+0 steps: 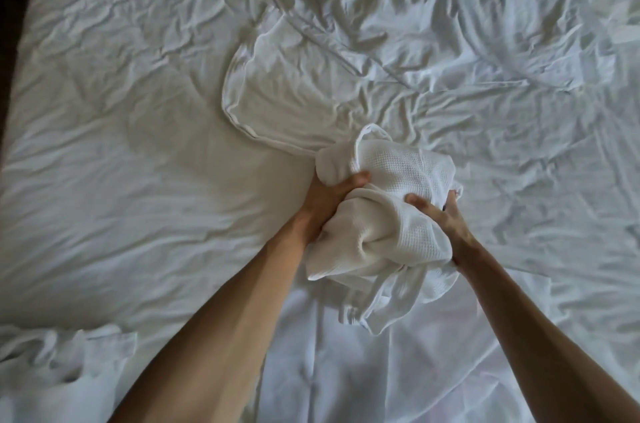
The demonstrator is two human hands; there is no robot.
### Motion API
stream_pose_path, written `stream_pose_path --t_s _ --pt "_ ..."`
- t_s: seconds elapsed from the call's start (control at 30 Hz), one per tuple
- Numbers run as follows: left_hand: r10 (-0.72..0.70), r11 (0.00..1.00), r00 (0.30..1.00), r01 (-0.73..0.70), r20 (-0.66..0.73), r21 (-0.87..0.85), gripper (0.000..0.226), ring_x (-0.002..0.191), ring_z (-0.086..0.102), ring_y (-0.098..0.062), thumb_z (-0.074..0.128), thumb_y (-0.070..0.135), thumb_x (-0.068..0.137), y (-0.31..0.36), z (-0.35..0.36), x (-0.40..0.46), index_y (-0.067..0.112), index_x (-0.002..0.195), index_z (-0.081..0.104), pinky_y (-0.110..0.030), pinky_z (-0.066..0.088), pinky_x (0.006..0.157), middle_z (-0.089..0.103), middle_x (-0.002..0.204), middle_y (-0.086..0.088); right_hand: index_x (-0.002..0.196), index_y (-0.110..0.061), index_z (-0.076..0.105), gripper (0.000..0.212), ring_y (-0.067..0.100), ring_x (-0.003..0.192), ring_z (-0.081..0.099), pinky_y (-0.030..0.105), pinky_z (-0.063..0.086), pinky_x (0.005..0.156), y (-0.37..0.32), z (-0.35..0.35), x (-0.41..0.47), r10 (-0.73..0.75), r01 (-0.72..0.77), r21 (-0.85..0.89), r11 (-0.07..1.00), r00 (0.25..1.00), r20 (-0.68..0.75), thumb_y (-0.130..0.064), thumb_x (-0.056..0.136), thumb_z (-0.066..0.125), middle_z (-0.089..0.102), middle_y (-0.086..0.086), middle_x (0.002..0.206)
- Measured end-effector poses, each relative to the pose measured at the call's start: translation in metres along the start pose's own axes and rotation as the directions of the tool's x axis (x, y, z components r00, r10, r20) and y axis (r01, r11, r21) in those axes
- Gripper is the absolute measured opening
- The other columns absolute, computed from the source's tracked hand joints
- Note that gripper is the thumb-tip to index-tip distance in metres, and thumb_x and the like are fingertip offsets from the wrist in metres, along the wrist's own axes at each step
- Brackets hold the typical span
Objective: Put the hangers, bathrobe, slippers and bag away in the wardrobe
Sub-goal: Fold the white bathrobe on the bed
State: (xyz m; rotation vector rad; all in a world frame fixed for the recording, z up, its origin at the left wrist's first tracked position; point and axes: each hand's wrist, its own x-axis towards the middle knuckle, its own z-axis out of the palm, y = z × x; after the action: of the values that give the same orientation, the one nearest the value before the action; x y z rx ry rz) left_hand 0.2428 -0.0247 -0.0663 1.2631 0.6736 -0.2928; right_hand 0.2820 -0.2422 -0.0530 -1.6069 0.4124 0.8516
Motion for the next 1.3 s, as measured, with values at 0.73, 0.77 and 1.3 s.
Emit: stream_pose_path --t_s 0.73,0.77,1.3 --pt "0.264 0.931 0.772 -0.361 -0.579 -0.057 0.102 0.112 0.067 -0.008 0.093 0.062 0.051 0.168 -0.122 -0.365 0.034 0.139 0.049 -0.039 0.054 0.101 0.068 0.125 0.011 0.133 -0.011 0.043 0.11 0.022 0.099 0.071 0.034 0.058 0.073 -0.185 0.18 -0.274 -0.324 0.499 -0.2 0.843 0.768 0.552 -0.064 0.049 0.089 0.068 0.008 0.116" --pt "0.261 0.927 0.749 -0.371 -0.609 -0.059 0.107 0.114 0.065 -0.007 0.093 0.063 0.05 0.173 -0.129 -0.385 0.036 0.142 0.046 -0.038 0.053 0.102 0.065 0.129 0.012 0.135 -0.009 0.043 0.113 0.023 0.099 0.071 0.035 0.059 0.074 -0.193 0.193 -0.288 -0.318 0.509 -0.2 0.837 0.75 0.58 -0.064 0.048 0.09 0.068 0.008 0.115" --pt "-0.034 0.812 0.479 -0.499 -0.877 -0.304 0.113 0.114 0.064 -0.017 0.085 0.074 0.054 0.1 -0.243 -0.603 0.031 0.146 0.037 -0.042 0.054 0.1 0.061 0.13 0.005 0.149 -0.024 0.023 0.11 0.01 0.096 0.057 0.026 0.047 0.07 -0.18 0.422 -0.444 0.044 0.649 -0.395 0.65 0.487 0.872 -0.06 0.065 0.083 0.053 -0.005 0.116"
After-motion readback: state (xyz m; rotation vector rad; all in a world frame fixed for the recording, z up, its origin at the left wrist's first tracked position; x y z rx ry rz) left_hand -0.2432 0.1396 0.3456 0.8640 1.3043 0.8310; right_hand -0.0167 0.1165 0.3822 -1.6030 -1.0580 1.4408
